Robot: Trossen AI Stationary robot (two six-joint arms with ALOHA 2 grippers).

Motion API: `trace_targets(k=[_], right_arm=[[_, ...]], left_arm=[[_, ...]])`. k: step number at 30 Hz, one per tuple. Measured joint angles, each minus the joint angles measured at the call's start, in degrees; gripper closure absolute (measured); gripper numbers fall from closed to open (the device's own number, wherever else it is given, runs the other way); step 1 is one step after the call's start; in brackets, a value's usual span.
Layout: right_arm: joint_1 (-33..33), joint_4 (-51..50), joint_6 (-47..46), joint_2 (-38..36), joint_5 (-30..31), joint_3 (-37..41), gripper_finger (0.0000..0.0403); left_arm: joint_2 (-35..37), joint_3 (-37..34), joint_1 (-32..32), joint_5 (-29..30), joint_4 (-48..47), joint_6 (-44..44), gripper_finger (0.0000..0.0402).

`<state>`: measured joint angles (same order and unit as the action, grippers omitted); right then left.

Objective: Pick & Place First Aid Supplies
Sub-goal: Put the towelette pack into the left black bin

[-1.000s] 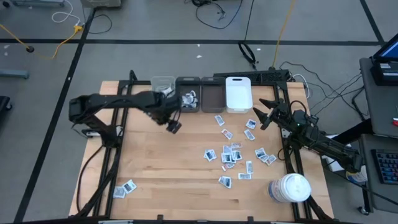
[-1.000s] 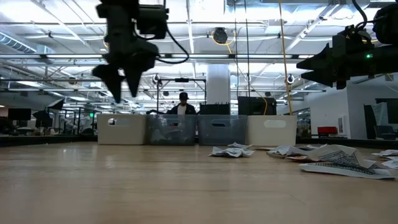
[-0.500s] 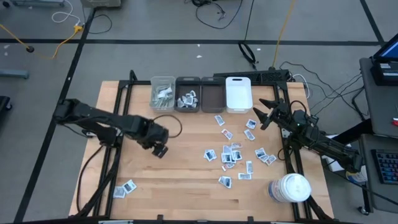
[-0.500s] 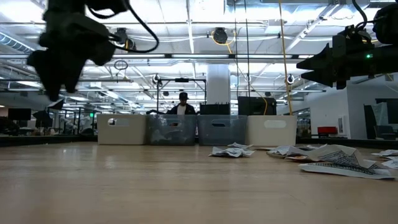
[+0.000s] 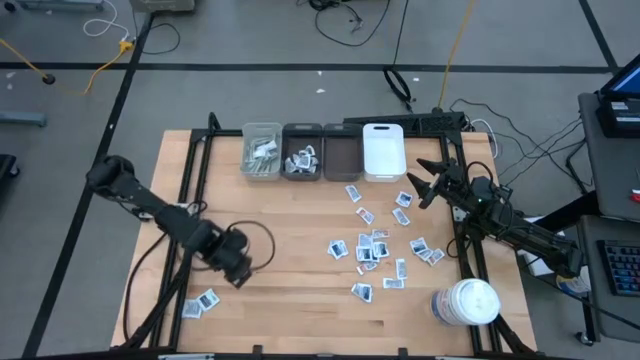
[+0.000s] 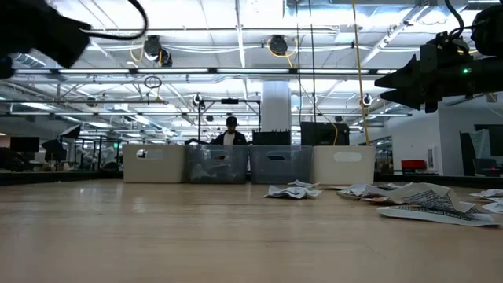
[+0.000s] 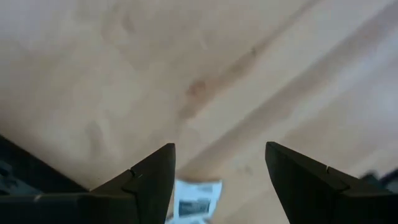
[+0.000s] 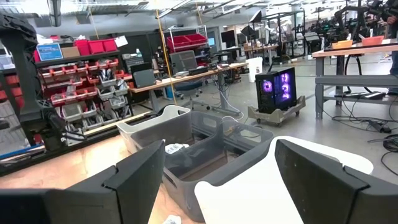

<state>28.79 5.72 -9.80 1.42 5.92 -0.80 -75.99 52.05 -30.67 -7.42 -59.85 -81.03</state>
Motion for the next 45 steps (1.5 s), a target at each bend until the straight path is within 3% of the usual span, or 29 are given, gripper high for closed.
trace_targets(k=[8, 13, 21, 33, 41, 45], right_arm=[[0.0, 0.0, 0.0, 0.0, 0.0, 0.0, 0.0105], [0.0, 0.0, 0.0, 0.0, 0.0, 0.0, 0.0105], [0.0, 0.0, 0.0, 0.0, 0.0, 0.0, 0.0105], [0.0, 0.0, 0.0, 0.0, 0.0, 0.0, 0.0105], [0.0, 0.0, 0.0, 0.0, 0.0, 0.0, 0.0105], [0.0, 0.0, 0.0, 0.0, 0.0, 0.0, 0.0105]], left_arm=[[0.0, 0.0, -13.6, -0.8, 0.2, -10.4, 0.0146], [-0.1, 0.0, -19.0, -5.7, 0.2, -14.1, 0.014], [-5.4, -0.2, -20.9, -6.4, 2.6, -13.9, 0.0143], [-12.9, -5.0, -21.7, -6.1, 15.9, -14.5, 0.0142], [-16.1, -6.4, -21.7, -6.6, 21.6, -12.7, 0.0168], [-16.0, -6.4, -21.7, -6.6, 20.5, -12.5, 0.0214]])
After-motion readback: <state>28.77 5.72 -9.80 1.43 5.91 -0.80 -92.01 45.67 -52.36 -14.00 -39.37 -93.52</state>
